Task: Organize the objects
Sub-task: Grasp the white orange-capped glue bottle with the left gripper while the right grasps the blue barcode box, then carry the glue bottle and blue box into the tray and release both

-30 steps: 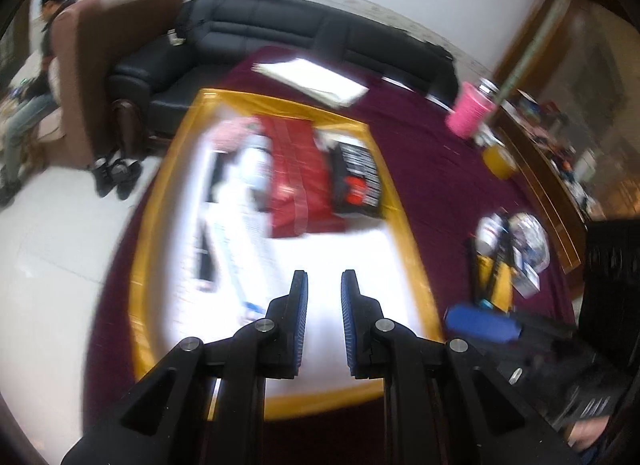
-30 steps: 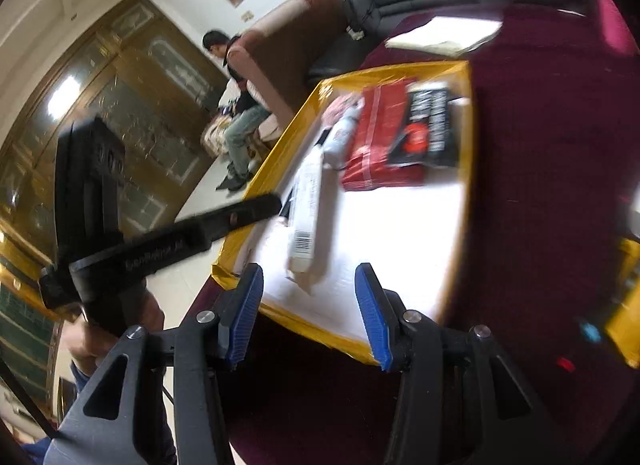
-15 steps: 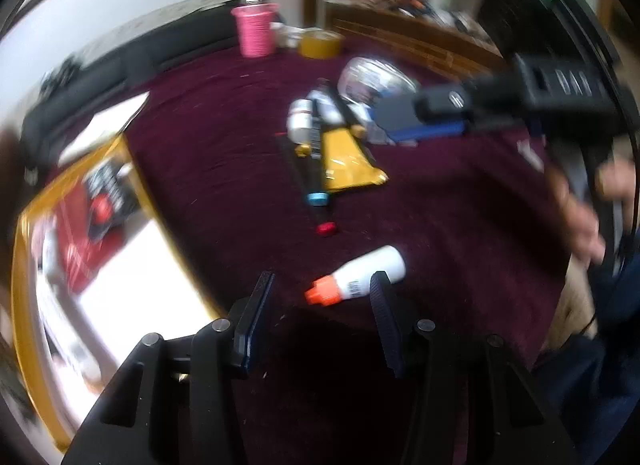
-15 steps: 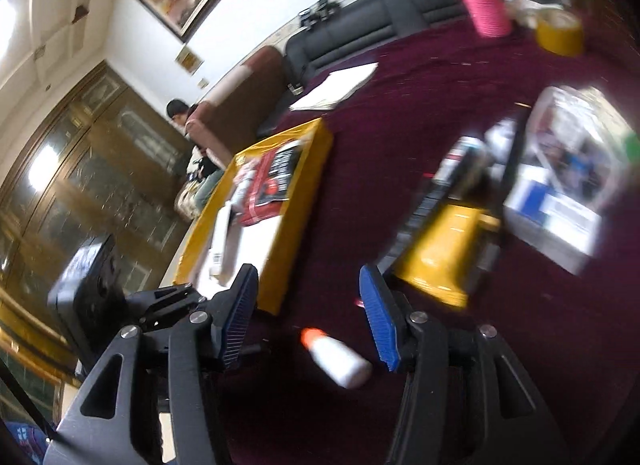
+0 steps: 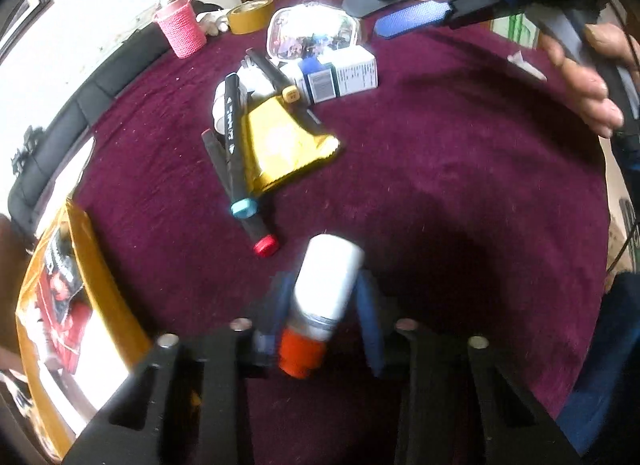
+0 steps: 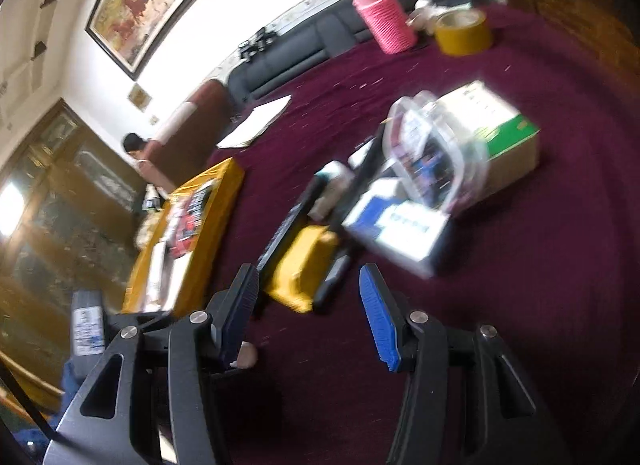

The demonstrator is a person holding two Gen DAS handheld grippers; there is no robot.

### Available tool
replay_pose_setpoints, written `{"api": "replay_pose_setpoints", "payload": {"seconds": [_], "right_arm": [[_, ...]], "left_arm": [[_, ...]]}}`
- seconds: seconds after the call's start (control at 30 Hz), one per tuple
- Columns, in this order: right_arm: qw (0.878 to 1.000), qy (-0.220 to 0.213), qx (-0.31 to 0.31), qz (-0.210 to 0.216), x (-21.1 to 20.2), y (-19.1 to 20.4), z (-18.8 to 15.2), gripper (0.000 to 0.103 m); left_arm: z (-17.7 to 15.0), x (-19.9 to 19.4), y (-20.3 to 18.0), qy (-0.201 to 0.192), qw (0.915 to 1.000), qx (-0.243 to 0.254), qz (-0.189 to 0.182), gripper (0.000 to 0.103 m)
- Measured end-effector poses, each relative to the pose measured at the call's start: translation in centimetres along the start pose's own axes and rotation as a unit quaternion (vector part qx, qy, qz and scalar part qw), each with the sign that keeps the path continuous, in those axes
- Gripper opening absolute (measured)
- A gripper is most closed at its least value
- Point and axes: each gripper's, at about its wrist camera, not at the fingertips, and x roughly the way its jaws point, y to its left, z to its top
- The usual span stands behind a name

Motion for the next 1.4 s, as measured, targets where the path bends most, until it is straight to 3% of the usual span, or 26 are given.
{"api": "replay_pose_setpoints", "payload": {"seconds": [0.13, 0.27, 0.4, 0.5, 0.63, 0.8, 0.87, 1.03, 1.13, 1.4], "right_arm": [[0.999, 0.014, -0.037, -0.034, 1.5, -0.8, 2.3, 0.051], [0.996, 0.053, -0.073, -0.015, 4.6, -1.2, 3.8, 0.051], [0.99, 0.067, -0.121, -0.035, 7.1, -1.5, 4.6, 0.052], [0.984, 0.08, -0.154, -0.039, 7.3, -1.2, 4.4, 0.053], [0.964, 0.1, -0.224, -0.098, 7.4, -0.1, 3.3, 0.053], [0.955, 0.119, -0.252, -0.104, 8.6, -0.2, 2.3, 0.052], [0.952, 0.126, -0.257, -0.113, 8.9, 0.0, 1.6, 0.046], [0.97, 0.107, -0.189, -0.109, 7.5, -0.2, -0.8, 0.031], [0.975, 0.09, -0.169, -0.115, 5.8, 0.1, -2.5, 0.031], [0.993, 0.024, -0.095, -0.062, 0.5, 0.0, -3.7, 0.032]], "left_arm": [[0.2, 0.3, 0.5, -0.002, 0.9988, -0.048, -0.004, 0.023], [0.2, 0.7, 1.1, -0.006, 0.9959, -0.088, -0.019, 0.023], [0.1, 0.7, 1.7, -0.003, 0.9934, -0.11, -0.033, 0.023], [0.1, 0.6, 1.6, -0.002, 0.9935, -0.109, -0.033, 0.023], [0.3, 0.7, 1.8, -0.002, 0.9928, -0.113, -0.038, 0.023], [1.1, 1.3, 2.0, -0.007, 0.9911, -0.129, -0.03, 0.024], [1.1, 1.4, 2.0, -0.012, 0.9903, -0.137, -0.023, 0.024], [0.3, 0.9, 1.9, -0.022, 0.987, -0.158, -0.02, 0.023], [-0.3, 0.5, 2.0, -0.025, 0.9844, -0.172, -0.025, 0.023], [-1.2, -1.6, 3.2, -0.052, 0.9748, -0.211, -0.051, 0.023]]}}
